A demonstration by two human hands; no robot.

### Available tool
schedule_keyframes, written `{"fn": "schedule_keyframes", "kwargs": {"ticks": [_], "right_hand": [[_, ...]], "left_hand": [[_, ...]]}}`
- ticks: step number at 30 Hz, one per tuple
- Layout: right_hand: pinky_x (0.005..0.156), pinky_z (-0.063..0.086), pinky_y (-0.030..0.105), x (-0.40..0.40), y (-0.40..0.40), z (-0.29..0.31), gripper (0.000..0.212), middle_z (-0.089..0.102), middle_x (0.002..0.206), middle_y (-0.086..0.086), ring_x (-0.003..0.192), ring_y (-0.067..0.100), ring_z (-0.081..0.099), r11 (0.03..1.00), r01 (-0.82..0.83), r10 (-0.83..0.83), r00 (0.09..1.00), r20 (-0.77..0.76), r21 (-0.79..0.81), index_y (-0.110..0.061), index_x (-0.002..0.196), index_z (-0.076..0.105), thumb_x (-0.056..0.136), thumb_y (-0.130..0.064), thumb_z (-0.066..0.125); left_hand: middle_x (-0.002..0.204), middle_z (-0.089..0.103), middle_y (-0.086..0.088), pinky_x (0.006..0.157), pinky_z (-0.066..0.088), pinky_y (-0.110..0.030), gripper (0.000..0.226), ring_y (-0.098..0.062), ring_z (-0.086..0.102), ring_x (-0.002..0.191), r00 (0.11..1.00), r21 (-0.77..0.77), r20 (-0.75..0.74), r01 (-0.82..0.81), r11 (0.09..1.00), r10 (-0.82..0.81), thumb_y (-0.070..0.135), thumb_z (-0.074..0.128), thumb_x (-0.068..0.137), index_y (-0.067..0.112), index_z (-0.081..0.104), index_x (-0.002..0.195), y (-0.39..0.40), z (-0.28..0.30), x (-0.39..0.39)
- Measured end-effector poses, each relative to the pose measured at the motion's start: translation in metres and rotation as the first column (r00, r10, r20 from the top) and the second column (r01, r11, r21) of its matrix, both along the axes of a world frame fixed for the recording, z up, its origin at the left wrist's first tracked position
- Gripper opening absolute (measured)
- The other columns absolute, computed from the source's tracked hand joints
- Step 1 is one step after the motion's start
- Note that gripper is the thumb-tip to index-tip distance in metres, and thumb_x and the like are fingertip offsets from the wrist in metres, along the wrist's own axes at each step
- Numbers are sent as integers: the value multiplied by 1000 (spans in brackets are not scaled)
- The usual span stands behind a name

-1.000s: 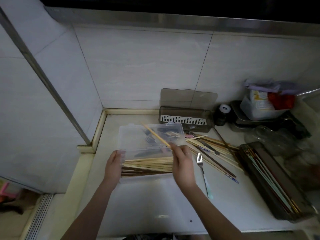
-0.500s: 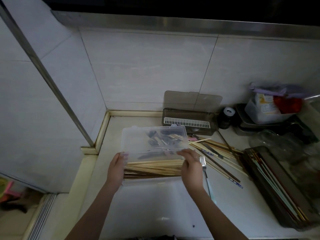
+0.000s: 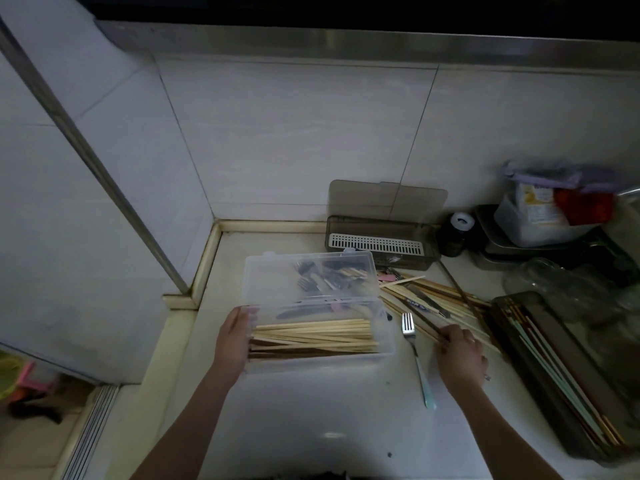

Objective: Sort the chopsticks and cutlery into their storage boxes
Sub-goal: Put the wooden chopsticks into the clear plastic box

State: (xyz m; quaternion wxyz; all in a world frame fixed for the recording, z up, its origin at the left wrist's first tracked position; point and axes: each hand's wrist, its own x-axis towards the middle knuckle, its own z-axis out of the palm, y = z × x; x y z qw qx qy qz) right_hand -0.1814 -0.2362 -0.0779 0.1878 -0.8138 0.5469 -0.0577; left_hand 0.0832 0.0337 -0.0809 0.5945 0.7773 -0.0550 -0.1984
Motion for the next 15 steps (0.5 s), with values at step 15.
{"fn": "schedule_keyframes", "kwargs": {"ticks": [15], "right_hand": [[95, 42, 41, 15, -23, 10, 32, 55, 121, 12, 117, 30, 48, 975, 7, 50, 967, -250, 223, -11, 120, 51, 96, -32, 46]], "left_hand": [[100, 66, -6, 85, 44, -38, 26, -25, 60, 95, 1000, -15, -8, -5, 1000, 5, 22, 40, 100, 18, 65, 98, -1, 2, -1]]}}
